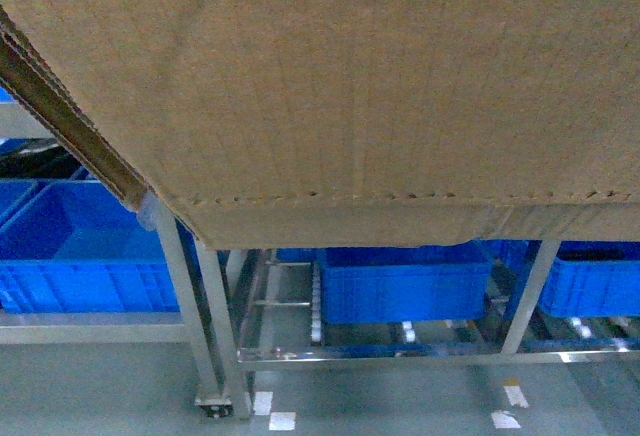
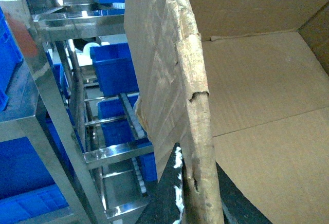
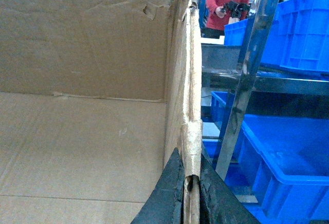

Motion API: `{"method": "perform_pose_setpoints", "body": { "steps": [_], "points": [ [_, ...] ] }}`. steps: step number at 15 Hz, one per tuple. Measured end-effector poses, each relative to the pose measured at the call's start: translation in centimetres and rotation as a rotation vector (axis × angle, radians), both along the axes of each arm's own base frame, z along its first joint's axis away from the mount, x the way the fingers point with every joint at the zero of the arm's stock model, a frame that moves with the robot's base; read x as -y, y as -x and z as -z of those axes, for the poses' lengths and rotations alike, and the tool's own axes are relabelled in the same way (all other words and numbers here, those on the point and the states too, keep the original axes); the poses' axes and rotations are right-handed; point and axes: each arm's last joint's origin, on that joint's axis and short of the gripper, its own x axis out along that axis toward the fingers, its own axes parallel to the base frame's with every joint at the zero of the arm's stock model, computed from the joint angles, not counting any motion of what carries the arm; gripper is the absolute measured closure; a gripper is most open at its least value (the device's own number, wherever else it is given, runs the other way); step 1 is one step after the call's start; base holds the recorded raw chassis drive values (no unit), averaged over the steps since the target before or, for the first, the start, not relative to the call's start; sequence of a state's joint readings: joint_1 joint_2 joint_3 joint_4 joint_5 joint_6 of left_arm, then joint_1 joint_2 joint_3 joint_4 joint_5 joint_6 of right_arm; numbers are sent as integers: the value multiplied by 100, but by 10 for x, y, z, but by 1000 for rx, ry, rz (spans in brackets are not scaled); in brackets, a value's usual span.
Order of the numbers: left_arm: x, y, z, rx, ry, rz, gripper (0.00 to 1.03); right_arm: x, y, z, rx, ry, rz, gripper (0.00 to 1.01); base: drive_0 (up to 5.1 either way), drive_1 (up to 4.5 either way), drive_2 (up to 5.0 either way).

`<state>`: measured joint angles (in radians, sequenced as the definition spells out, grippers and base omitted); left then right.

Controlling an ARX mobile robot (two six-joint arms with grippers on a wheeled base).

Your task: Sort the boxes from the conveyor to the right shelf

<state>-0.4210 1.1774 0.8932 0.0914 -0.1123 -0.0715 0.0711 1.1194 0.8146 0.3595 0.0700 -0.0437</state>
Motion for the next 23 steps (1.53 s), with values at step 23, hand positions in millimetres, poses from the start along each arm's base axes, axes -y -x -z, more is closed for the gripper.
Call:
{"method": "perform_pose_setpoints", "body": {
  "steps": [23],
  "points": [
    [0,0,0,-1,-1,-1,99,0,0,1,-2,0,0,98,-28,-28,-28]
  ]
}}
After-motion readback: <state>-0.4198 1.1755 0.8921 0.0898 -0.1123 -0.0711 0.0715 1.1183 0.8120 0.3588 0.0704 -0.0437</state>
